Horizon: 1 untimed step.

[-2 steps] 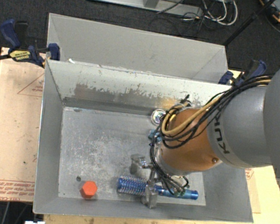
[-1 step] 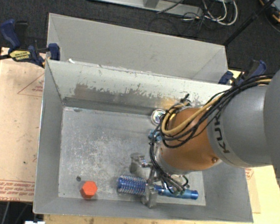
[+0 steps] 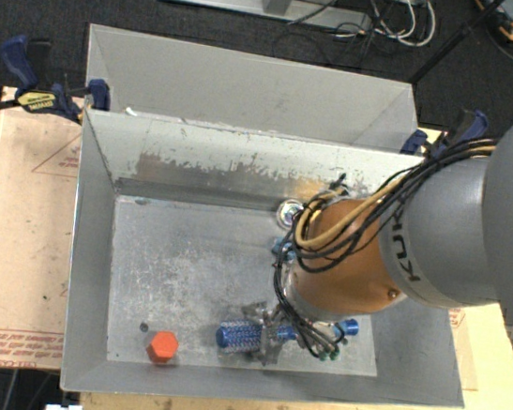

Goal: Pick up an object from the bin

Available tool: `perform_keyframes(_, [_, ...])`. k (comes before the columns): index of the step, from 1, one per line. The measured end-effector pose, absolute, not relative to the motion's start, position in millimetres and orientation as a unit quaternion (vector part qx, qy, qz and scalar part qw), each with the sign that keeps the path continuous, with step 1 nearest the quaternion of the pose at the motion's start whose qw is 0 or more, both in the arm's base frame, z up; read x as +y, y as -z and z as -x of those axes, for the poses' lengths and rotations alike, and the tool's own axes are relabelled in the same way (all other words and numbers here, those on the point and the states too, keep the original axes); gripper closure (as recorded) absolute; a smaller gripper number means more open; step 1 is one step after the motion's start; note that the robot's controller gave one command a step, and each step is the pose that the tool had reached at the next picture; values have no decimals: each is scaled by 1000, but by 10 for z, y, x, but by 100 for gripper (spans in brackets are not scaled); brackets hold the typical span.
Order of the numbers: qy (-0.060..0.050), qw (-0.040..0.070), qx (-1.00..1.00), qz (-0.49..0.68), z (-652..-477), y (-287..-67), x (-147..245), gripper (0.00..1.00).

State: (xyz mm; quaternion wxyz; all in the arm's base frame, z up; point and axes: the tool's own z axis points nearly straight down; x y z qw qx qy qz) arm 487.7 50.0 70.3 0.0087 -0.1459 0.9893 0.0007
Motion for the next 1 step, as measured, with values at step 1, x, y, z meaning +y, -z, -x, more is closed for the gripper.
perform_keyframes(1, [0,1,989,147,-4883,-1003,509,100])
